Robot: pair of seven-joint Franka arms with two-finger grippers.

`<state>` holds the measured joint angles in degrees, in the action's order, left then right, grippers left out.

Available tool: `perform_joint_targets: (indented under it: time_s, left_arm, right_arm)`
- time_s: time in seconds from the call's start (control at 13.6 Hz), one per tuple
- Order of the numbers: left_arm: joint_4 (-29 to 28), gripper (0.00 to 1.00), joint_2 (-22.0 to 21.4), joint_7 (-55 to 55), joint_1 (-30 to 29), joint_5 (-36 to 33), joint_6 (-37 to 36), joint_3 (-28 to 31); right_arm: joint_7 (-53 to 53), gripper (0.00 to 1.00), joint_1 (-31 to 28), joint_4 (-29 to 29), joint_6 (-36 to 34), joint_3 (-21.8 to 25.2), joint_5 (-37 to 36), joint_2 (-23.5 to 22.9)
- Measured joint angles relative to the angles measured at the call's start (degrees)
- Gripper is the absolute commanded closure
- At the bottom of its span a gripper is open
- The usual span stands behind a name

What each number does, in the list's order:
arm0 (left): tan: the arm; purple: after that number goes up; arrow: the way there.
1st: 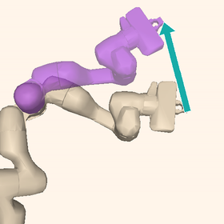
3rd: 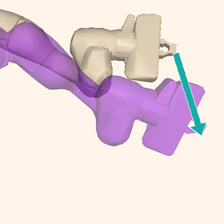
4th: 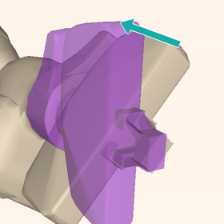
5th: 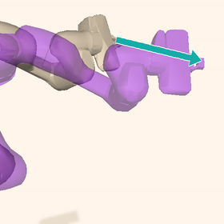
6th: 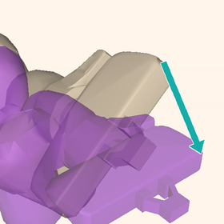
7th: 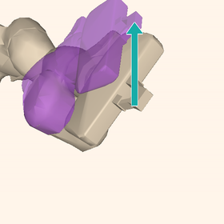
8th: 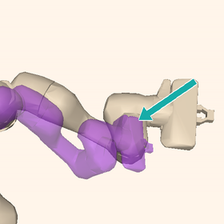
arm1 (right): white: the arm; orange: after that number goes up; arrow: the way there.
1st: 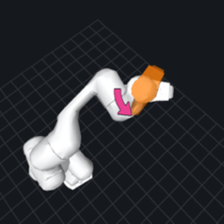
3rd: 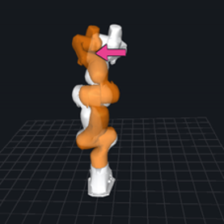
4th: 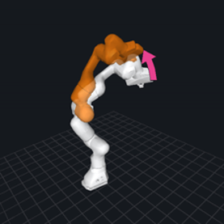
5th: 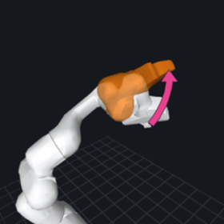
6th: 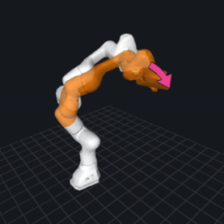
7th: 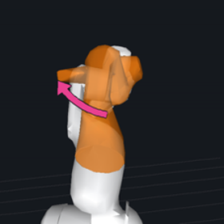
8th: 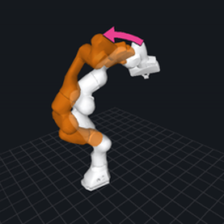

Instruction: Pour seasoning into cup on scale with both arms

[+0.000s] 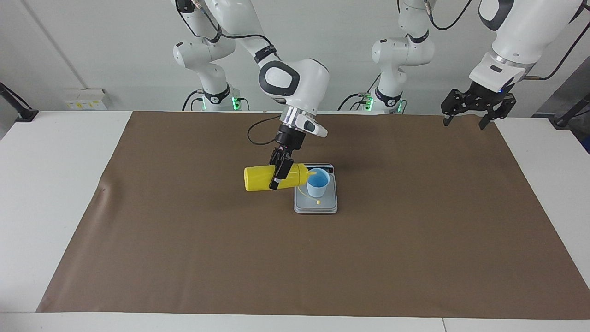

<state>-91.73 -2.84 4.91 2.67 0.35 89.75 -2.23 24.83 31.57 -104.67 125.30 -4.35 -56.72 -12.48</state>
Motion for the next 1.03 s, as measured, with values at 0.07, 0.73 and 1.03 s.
perform_joint_targets:
  time_s: [0.07, 0.73, 1.03]
  left_arm:
    - [0.0, 0.0, 0.0, 0.0, 0.0, 0.0, 0.0, 0.0]
    - [0.0, 0.0, 0.0, 0.0, 0.0, 0.0, 0.0, 0.0]
    - [0.0, 0.0, 0.0, 0.0, 0.0, 0.0, 0.0, 0.0]
  right_arm:
    - [0.0, 1.0, -0.52, -0.01, 0.0, -0.01, 2.76, 0.66]
    - [1.64, 1.0, -6.28, -0.26, 0.04, 0.02, 22.79, 3.82]
    - [12.92, 1.0, -12.74, -0.72, 4.74, 0.18, 40.9, 4.12]
